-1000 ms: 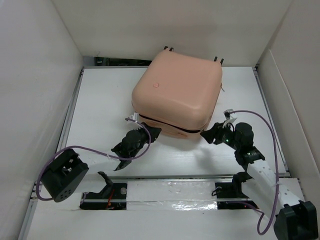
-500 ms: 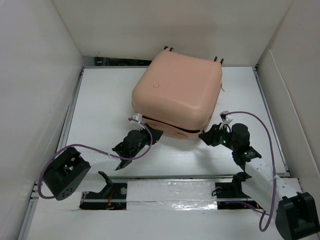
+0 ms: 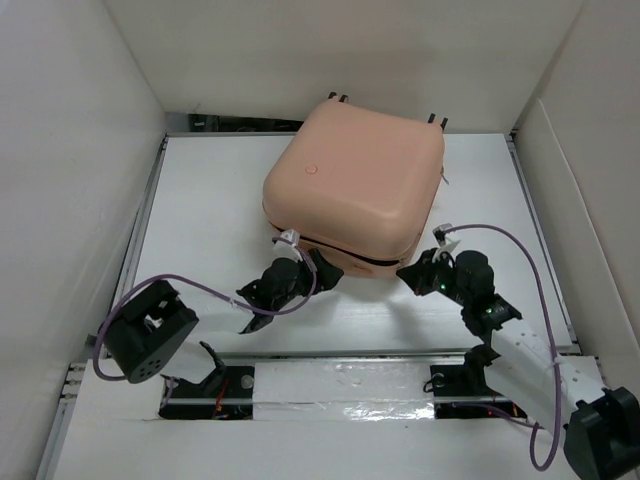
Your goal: Pack the luggage
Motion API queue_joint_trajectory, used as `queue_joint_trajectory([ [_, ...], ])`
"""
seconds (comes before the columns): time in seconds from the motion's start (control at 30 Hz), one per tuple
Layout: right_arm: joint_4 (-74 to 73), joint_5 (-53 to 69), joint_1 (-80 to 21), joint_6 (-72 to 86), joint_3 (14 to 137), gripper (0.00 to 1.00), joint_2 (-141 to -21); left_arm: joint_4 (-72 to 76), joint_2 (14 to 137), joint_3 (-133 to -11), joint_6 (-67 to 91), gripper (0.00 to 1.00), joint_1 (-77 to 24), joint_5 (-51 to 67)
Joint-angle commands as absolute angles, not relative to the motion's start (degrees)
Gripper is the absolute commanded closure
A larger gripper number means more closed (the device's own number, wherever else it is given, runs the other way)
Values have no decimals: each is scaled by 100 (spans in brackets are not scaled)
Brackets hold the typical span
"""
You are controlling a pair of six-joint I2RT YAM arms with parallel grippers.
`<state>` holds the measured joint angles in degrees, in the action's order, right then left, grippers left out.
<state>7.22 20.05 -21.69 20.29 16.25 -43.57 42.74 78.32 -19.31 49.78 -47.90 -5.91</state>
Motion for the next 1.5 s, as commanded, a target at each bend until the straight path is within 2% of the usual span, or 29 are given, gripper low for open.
queue_joint_trajectory([
  [0.0, 494, 1610, -2705, 1969, 1916, 100, -4017, 4859, 8189, -2364, 5027, 26, -4808, -545],
  [0.13, 18, 1039, -3258, 2021, 2013, 100, -3745, 5290, 8700, -2628, 5123, 29, -4808, -510],
  [0.2, -217, 888, -3523, 2100, 2048, 100, -3692, 5623, 8937, -2707, 5220, 37, -4808, -545],
  [0.33, -360, 414, -4287, 2197, 2109, 100, -3840, 5950, 9219, -2777, 5370, 71, -4869, -755],
  [0.37, -413, 343, -4585, 2223, 2196, 100, -3893, 6046, 9263, -2786, 5388, 90, -4921, -852],
  [0.4, -457, 264, -4727, 2241, 2267, 100, -3963, 6108, 9333, -2777, 5388, 99, -4922, -913],
  [0.73, -817, -728, -6528, 2364, 3427, 100, -4772, 6486, 9580, -2689, 5642, 100, -5036, -1389],
  [0.87, -213, -458, -6583, 2312, 3787, 100, -5298, 6557, 9668, -2786, 5695, 100, -5167, -1503],
  [0.93, 394, -422, -6583, 2233, 3945, 100, -5851, 6504, 9616, -2812, 5687, 100, -5220, -1564],
  [1.03, 519, -326, -6583, 2162, 4533, 100, -6731, 6416, 9492, -2769, 5651, 100, -5353, -1775],
  [1.2, 1411, -89, -6662, 2329, 4571, 100, -6820, 6345, 9369, -2575, 5669, 100, -5414, -1951],
  [1.3, 1215, -44, -6662, 2303, 5017, 100, -7214, 6547, 9544, -2637, 5721, 100, -5484, -1793],
  [1.37, 1134, -279, -6662, 2346, 5317, 100, -7460, 6618, 9589, -2637, 5818, 100, -5555, -1767],
  [1.47, 1730, -888, -6417, 2469, 5116, 100, -7646, 6863, 9606, -2471, 5880, 100, -5607, -1793],
])
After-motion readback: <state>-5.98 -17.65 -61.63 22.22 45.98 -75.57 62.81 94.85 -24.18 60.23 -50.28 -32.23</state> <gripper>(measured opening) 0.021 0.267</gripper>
